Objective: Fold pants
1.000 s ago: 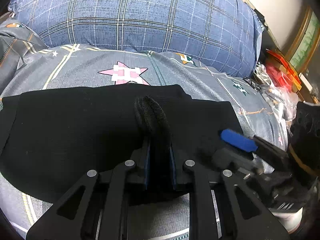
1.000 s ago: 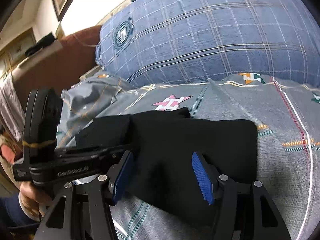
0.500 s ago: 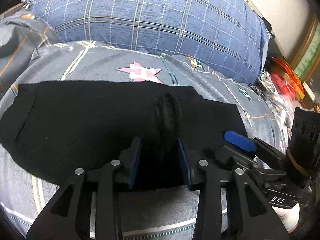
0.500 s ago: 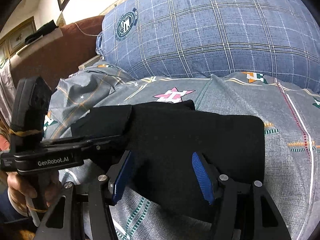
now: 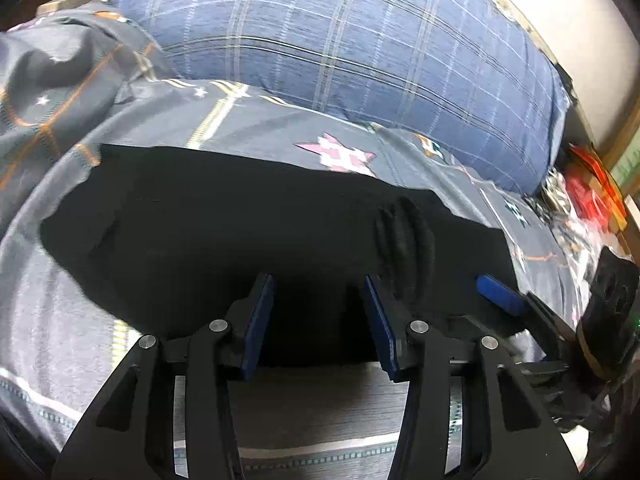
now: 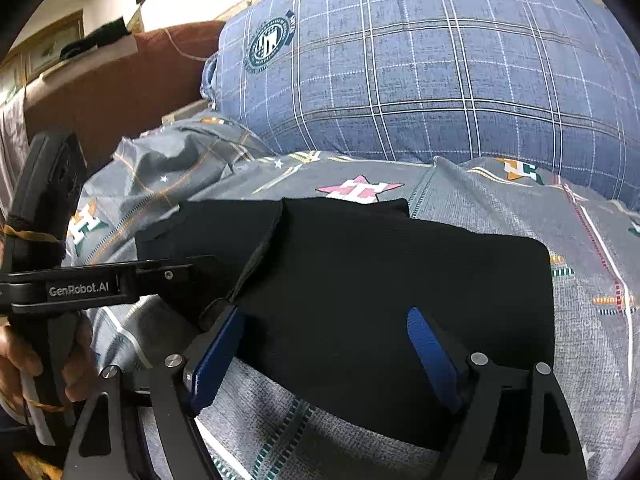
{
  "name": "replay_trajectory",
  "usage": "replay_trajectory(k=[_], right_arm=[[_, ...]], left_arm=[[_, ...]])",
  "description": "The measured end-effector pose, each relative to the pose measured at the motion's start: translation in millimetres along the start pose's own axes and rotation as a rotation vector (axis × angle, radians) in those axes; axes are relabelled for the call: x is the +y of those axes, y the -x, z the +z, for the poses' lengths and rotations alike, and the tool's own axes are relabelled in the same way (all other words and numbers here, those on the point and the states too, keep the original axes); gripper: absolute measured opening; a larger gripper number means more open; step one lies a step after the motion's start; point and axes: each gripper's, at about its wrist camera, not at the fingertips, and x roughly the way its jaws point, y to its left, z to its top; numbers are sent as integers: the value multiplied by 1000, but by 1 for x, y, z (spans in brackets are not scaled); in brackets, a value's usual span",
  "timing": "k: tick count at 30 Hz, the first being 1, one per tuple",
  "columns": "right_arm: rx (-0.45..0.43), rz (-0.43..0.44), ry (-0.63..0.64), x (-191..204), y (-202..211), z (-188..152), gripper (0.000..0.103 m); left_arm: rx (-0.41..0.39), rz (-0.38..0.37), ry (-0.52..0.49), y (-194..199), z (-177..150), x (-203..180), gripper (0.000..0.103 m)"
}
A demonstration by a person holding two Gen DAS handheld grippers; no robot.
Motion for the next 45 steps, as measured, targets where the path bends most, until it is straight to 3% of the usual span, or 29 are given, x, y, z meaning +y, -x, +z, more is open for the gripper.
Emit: replay_trajectory(k=[7, 19, 24, 27, 32, 38, 45], right_arm=[[-63, 59, -51, 0, 16, 7, 82], [-26, 74, -29, 11, 2, 7, 82], [-9, 90, 3, 24, -7, 14, 82], [-10, 110, 43, 34, -11, 24, 82], [-1, 144, 142, 58, -25, 53, 82], [92, 276, 191, 95, -62, 96, 82], [259, 316, 383, 137, -128, 130, 82]], left_arm=[[-33, 41, 57, 12, -2, 18, 46], [-98, 155, 80, 32, -6, 41, 46], [-116, 152, 114, 38, -8, 53, 46], [-119, 153, 162, 42, -12, 65, 46], [-115, 124, 326, 51, -23, 94, 46], [-119, 120, 438, 53, -24, 114, 46], [-74, 69, 509, 40, -24, 123, 47]])
